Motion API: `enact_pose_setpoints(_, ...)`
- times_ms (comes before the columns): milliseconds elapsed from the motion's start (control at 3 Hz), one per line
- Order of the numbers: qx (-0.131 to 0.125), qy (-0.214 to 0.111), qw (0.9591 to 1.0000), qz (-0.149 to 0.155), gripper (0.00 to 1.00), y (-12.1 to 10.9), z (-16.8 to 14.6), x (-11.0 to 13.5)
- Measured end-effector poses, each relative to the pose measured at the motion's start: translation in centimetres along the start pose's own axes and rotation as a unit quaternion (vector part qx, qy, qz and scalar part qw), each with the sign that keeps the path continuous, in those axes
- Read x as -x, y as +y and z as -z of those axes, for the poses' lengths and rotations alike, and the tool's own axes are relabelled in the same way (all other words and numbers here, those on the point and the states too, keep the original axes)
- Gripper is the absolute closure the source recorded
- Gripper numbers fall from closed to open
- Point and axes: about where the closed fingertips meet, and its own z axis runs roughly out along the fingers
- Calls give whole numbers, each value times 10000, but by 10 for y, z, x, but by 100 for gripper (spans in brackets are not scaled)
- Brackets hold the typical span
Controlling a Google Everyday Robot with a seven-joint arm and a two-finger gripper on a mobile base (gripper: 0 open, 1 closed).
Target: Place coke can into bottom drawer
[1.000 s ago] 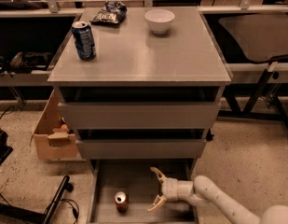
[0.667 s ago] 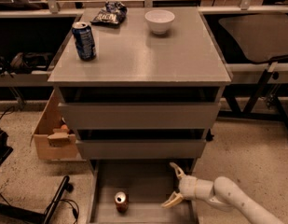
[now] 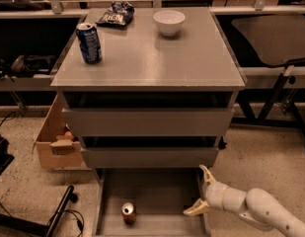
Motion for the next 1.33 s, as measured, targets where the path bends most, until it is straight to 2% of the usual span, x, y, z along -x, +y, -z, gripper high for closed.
enact_pose_setpoints(333,-113,284,9992,273,0,-15,20,6)
enact_pose_setpoints(667,-211,1047,9930,499,0,-20,52,1)
enact_pose_setpoints(1000,-214,1994,9785,474,0,-10,79,-8)
enact_pose_setpoints(1333,-417,2726,9610,215,0,-8,113,-1)
